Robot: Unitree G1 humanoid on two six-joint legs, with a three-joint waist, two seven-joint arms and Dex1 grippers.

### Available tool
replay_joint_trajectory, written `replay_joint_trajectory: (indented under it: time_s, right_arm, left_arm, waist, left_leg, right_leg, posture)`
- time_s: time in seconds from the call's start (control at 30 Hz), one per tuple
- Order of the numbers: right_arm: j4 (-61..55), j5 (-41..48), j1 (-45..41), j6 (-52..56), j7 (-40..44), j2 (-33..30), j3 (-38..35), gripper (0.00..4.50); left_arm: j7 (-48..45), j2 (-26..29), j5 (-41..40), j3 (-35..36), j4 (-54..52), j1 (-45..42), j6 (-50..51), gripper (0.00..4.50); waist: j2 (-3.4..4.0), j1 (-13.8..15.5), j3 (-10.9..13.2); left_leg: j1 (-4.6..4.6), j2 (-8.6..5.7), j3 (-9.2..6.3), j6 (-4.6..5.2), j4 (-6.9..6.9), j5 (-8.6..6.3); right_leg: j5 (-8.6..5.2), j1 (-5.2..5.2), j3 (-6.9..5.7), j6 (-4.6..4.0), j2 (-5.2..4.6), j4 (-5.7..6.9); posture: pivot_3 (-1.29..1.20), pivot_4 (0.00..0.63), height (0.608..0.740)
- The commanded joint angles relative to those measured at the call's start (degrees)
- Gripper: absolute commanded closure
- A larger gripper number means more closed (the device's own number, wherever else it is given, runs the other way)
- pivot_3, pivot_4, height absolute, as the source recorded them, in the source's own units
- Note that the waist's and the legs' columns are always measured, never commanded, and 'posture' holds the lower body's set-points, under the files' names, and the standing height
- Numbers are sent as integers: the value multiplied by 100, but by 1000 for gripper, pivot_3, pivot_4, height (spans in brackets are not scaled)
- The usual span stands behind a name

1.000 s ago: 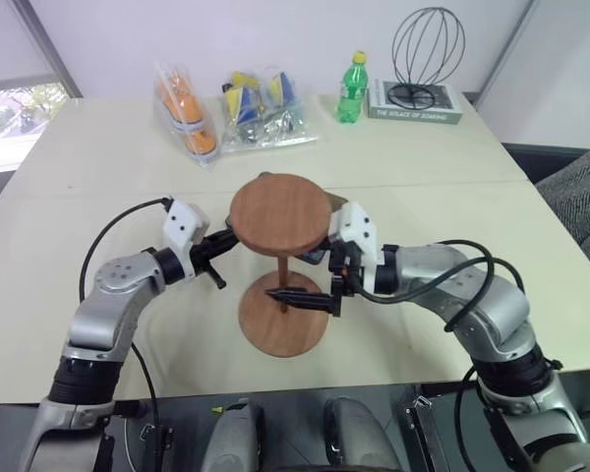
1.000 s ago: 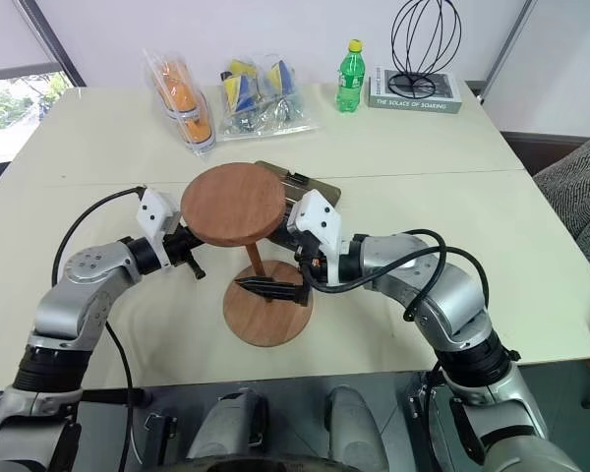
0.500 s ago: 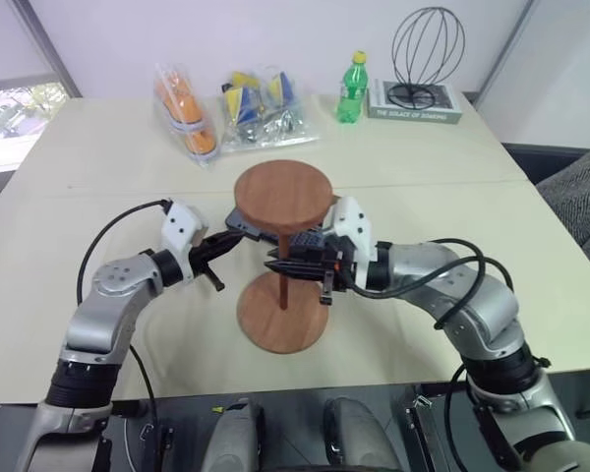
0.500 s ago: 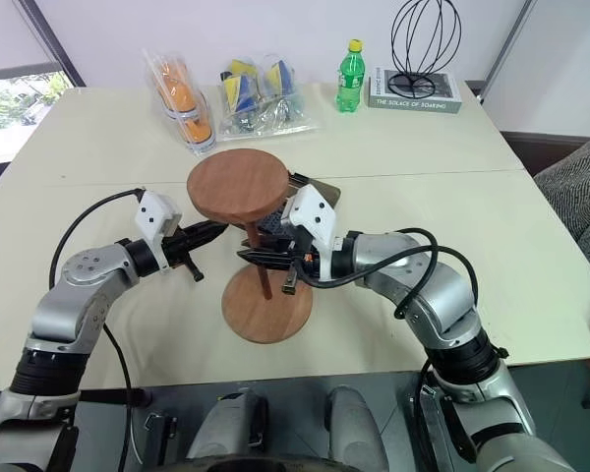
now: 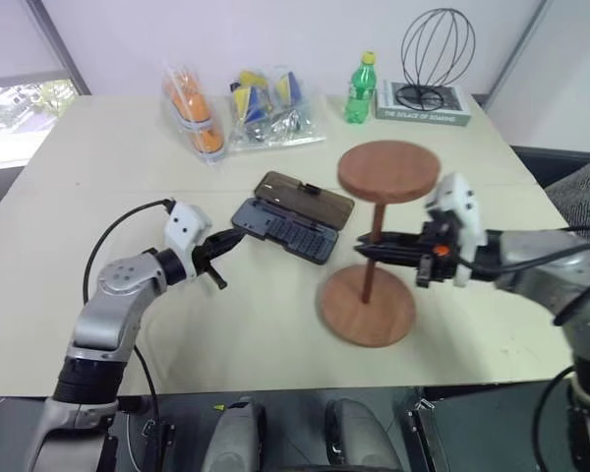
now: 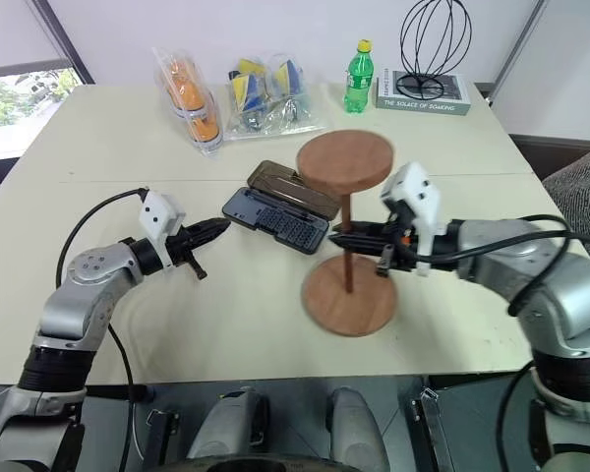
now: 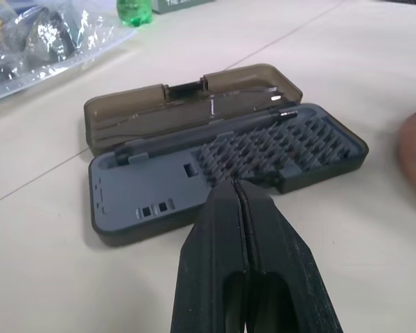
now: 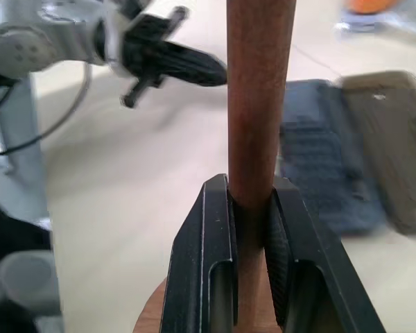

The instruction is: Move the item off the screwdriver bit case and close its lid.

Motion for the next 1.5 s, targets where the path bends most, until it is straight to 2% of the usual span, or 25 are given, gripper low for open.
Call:
replay_joint_trajectory:
  time_s: [0.03,0.23,0.43,0.6,0.77,0.93,1.5]
  right_arm:
    - [338,-220,-186,-350,-113,-205,-539,4476]
    - [1708,-1705,-470,-1604,-890,-235,-359,4476]
    - [2947,-2728,-710,-2234,-2273,222,-518,4476]
    - [3599,-2812,-1119,-2183,-3851,980,-1428,4476]
    - [3853,-2695,-1151,-2393,-4779,1581,-2173,4476]
    - [3926,-2698,-1093,-2625,-5085,1780,-2417,4476]
    - [3938,-2795,-645,-2837,-5178,2122,-2065,4476]
  left_arm:
    - [-24,-51,45,-31,3,-164,-186,4500]
    - [-85,-136,112,-84,181,-319,-272,4500]
    - [-81,-135,145,-94,194,-305,-335,4500]
    - [-58,-129,169,-88,151,-250,-332,4500]
    - [-24,-164,168,-114,117,-215,-324,4500]
    - [-19,-155,174,-135,66,-183,-314,4500]
    - [-10,-155,185,-207,-42,-218,-227,4500]
  waist:
    - [-2,-15,1]
    - [-2,-30,1]
    - [-2,-36,1]
    - [3,-36,4]
    - [5,-32,4]
    - [11,-77,6]
    - [14,-160,5]
  left_leg:
    - [0,0,1,0,0,0]
    - [0,1,23,0,-1,0]
    - [-2,2,30,0,-2,0]
    - [-2,2,34,0,-4,0]
    - [-2,2,34,0,-7,0]
    - [-2,2,38,0,-8,0]
    - [2,5,36,1,-11,0]
  right_leg:
    - [0,0,0,0,2,0]
    - [1,-4,4,1,7,-1]
    - [8,-8,9,15,8,0]
    - [9,-9,13,16,9,0]
    - [10,-11,14,17,9,1]
    - [13,-11,18,24,8,1]
    - [14,-10,19,26,12,2]
  posture:
    - [0,150,740]
    - [0,150,740]
    - [0,150,740]
    - [0,150,740]
    - [0,150,740]
    - [0,150,740]
    - [0,150,740]
